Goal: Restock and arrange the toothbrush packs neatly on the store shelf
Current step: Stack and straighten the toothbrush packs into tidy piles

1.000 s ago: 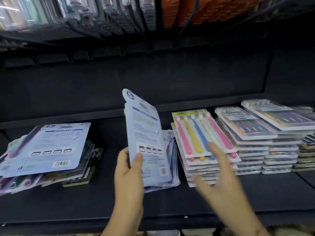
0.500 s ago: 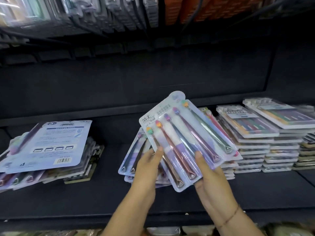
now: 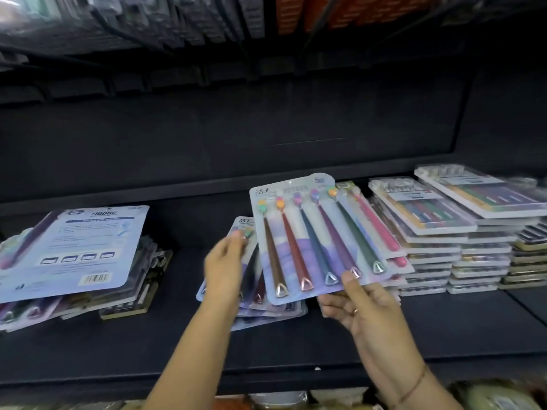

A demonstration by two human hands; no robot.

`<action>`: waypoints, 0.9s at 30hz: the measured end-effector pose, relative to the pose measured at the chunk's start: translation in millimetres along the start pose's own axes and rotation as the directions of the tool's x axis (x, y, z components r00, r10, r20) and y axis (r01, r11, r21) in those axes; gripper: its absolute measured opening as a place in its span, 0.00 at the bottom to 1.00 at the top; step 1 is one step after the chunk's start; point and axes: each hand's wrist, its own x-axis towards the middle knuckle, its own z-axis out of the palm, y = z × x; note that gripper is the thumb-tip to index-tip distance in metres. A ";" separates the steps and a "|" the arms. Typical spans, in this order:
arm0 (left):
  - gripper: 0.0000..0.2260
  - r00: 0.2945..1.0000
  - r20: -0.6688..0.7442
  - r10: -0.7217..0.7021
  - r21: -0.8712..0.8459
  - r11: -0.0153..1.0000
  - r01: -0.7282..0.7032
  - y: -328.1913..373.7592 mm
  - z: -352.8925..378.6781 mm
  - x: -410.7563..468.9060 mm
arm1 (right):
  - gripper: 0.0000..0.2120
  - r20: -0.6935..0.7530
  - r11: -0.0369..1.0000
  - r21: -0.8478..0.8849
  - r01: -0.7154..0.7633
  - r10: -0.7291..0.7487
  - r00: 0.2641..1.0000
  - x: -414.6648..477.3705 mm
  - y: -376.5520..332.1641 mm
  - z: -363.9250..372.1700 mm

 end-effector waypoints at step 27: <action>0.28 0.959 -0.175 -0.221 -0.510 0.854 0.104 -11.8 -173.4 22.8 | 0.08 0.310 0.889 -0.424 -0.172 0.321 0.895 14.3 103.7 169.0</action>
